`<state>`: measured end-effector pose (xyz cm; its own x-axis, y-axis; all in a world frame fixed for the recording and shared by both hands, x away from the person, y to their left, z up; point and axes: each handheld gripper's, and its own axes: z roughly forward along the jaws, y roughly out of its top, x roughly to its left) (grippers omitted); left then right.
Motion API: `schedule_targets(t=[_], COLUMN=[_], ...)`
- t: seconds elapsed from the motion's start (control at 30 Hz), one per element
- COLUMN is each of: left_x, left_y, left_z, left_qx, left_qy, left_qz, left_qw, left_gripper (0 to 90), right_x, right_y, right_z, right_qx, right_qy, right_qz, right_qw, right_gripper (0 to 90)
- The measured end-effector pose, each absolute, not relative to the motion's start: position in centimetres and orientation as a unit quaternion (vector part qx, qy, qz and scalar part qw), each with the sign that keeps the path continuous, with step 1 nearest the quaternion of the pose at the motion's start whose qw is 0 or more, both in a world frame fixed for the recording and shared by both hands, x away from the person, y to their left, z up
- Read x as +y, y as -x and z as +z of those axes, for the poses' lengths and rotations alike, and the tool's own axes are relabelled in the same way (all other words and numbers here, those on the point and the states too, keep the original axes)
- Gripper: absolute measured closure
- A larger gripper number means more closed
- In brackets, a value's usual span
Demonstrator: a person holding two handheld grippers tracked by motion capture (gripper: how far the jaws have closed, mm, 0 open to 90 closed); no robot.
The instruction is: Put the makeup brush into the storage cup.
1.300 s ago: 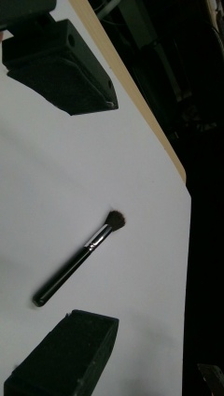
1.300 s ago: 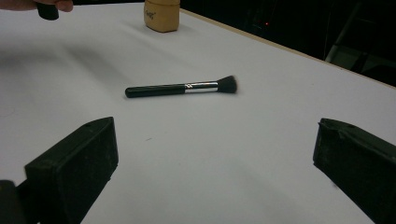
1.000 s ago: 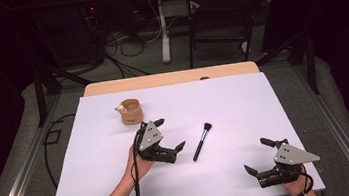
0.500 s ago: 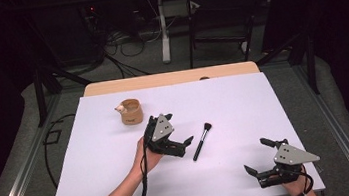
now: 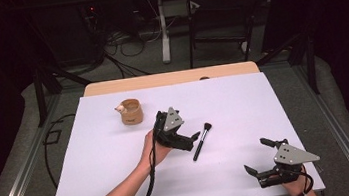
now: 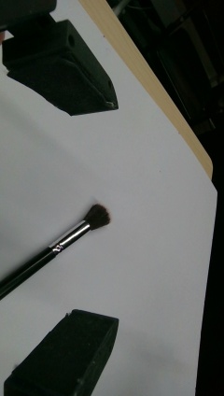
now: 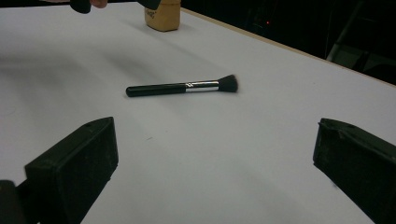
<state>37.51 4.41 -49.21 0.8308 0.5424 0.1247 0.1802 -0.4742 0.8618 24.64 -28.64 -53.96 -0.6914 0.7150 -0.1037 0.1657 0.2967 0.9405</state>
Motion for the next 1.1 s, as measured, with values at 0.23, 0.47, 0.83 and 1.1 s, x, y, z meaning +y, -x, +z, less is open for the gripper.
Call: schedule_targets(t=[0.23, 0.47, 0.83, 1.1], left_x=[3.3, 2.4, 0.5, -0.8], left_y=[-37.8, -38.1, -39.3, -40.0], left_z=[-48.9, -48.7, -48.6, -48.6], left_qx=[0.219, 0.228, 0.269, 0.291], left_qy=[-0.844, -0.852, -0.875, -0.892], left_qz=[0.196, 0.185, 0.145, 0.111], left_qw=[0.448, 0.433, 0.376, 0.328], left_gripper=[0.5, 0.4, 0.3, 0.1], right_x=[-28.7, -28.7, -28.7, -28.7], right_y=[-24.6, -24.6, -24.6, -24.6], right_z=[-54.0, -54.0, -54.0, -54.0], right_qx=[0.760, 0.760, 0.758, 0.758], right_qy=[-0.290, -0.291, -0.291, -0.292], right_qz=[0.517, 0.517, 0.519, 0.519], right_qw=[0.266, 0.266, 0.266, 0.265], right_gripper=[0.0, 0.0, 0.0, 0.0])
